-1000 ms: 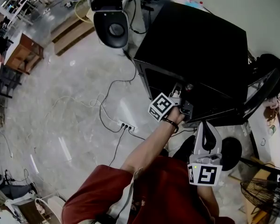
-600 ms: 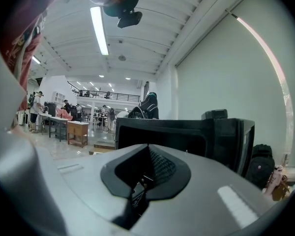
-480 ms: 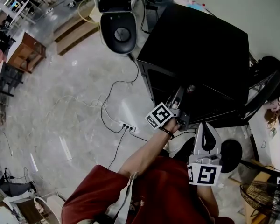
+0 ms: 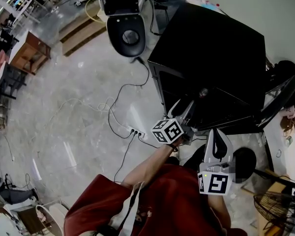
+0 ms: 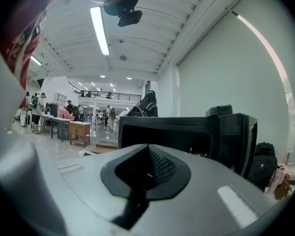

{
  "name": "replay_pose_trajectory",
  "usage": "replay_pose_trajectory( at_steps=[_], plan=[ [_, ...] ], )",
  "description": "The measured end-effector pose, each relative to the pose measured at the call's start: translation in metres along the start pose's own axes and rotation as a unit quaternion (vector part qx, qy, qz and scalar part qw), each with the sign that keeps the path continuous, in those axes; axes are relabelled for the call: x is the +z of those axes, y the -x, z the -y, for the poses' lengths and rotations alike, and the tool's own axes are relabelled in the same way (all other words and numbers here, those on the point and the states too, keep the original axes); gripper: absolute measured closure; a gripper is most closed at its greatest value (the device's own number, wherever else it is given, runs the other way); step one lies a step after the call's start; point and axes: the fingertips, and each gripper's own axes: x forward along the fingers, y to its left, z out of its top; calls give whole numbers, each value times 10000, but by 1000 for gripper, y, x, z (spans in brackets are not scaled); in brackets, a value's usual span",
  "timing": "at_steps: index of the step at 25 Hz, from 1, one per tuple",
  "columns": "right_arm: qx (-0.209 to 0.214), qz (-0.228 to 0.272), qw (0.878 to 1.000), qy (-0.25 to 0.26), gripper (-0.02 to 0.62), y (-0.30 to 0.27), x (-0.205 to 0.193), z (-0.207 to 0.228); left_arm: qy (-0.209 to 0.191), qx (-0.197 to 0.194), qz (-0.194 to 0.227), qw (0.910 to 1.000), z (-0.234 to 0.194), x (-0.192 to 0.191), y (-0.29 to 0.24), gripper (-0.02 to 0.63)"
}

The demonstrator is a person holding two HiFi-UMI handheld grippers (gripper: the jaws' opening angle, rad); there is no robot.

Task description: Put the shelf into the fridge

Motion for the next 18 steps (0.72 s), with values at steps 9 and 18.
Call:
replay_pose_trajectory(
  at_steps=[9, 18],
  plan=[
    [46, 13, 10000, 19, 595, -2, 0, -4, -1371, 157, -185, 9903, 11, -6, 20, 310],
    [-19, 0, 10000, -6, 595, 2, -3, -1, -3506, 338, -83, 9359, 25, -2, 30, 310]
  ],
)
